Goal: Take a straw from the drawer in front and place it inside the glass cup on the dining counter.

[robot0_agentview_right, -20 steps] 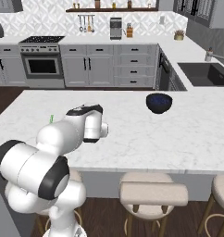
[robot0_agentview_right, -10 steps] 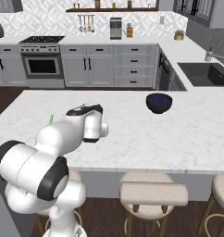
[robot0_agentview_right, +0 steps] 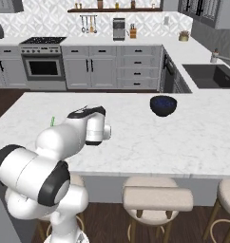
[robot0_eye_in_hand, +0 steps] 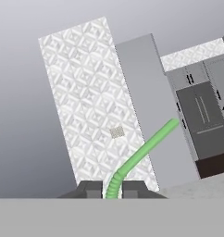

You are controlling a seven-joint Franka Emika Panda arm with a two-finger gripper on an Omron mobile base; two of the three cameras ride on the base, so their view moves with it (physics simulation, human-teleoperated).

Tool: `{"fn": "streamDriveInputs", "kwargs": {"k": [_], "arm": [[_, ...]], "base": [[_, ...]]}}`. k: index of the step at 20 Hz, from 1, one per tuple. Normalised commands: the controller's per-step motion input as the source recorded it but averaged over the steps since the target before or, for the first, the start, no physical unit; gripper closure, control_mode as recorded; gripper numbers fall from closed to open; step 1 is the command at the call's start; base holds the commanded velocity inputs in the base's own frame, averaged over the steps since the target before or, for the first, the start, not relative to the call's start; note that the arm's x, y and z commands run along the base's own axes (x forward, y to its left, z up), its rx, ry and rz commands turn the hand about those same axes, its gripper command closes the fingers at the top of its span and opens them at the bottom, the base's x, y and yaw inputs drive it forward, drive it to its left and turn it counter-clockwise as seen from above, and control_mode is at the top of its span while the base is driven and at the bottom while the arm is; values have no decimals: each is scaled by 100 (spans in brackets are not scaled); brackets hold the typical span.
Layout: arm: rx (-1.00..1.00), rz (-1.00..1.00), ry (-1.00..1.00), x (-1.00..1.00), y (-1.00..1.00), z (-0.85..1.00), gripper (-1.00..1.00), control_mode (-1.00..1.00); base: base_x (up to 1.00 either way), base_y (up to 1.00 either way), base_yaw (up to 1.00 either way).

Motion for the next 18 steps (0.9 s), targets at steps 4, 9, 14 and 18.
{"fn": "streamDriveInputs", "kwargs": {"k": [4, 9, 14, 18], "arm": [[0, 0, 0, 3, 0, 0, 100, -100], [0, 0, 0, 17, 0, -15, 100, -100], [0, 0, 3, 24, 0, -31, 100, -100], [0, 0, 3, 11, 0, -25, 100, -100]], "base": [[0, 0, 0], [0, 0, 0], [0, 0, 0], [0, 0, 0]]}}
